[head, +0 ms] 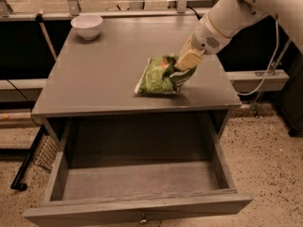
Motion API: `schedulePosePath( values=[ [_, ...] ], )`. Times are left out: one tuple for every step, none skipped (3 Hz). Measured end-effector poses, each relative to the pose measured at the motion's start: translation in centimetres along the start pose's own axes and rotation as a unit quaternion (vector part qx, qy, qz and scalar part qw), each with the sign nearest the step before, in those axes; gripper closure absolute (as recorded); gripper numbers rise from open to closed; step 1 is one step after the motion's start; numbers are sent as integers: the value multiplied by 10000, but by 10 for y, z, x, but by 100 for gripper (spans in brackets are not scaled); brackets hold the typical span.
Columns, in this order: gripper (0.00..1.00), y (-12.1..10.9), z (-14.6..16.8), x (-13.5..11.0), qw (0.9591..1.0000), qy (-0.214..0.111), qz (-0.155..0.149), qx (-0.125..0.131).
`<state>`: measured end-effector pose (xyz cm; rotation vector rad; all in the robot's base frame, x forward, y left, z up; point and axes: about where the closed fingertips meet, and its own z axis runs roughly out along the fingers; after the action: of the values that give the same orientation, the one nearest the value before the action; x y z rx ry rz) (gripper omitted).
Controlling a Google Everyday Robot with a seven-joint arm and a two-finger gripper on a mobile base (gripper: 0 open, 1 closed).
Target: Place green jalapeno chip bag into top drawer
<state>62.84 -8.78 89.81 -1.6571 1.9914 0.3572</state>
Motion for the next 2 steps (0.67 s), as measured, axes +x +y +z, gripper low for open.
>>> schedulePosePath(
  values=[
    [100,34,-38,-1,9993,-246,-273,34],
    [100,74,-67,9,9976,-468,-482,-176]
  ],
)
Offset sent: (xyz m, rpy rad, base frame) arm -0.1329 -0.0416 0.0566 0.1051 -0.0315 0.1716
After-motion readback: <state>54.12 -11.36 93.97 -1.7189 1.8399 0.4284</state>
